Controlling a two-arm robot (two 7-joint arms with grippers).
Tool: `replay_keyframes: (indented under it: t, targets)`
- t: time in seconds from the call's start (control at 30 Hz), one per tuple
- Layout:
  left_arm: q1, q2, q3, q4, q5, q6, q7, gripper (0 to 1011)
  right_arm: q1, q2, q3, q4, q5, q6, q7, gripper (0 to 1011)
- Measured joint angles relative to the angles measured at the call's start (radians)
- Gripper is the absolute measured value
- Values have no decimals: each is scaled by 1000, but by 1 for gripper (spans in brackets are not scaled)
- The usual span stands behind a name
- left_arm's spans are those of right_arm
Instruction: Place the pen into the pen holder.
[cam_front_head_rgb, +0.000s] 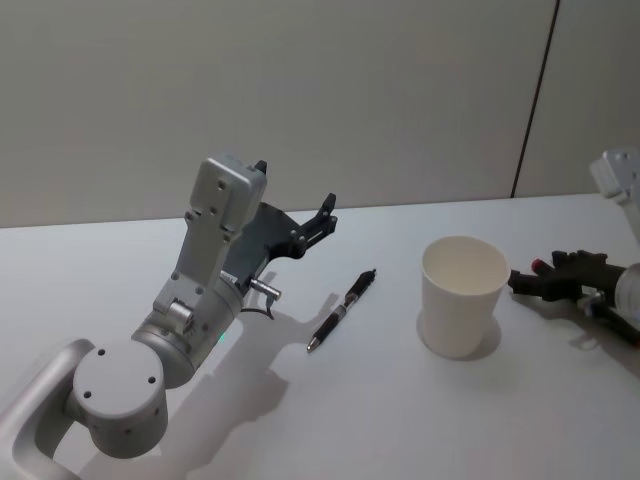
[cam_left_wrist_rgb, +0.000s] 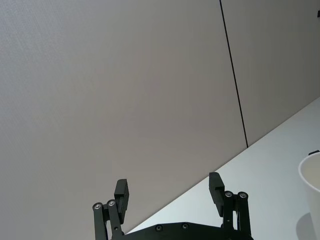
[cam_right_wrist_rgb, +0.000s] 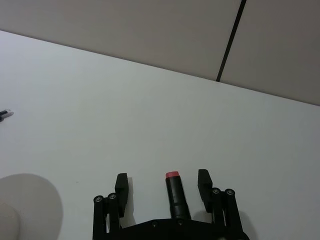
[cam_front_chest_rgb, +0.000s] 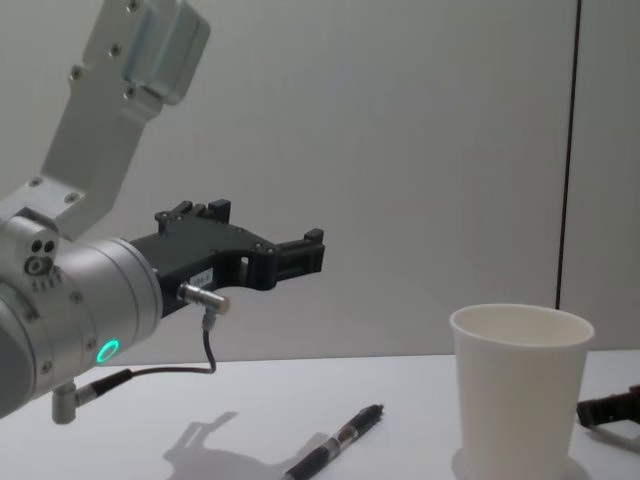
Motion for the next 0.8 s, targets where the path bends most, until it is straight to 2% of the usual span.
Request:
replay_keyframes:
  t: [0.13,0.8]
  targets:
    - [0,0,0,0,0,0,0,1001,0,0,-1,2,-1,-3,2,780]
    - [0,0,0,0,0,0,0,1001,-1,0,-4,5,-5,-5,6,635]
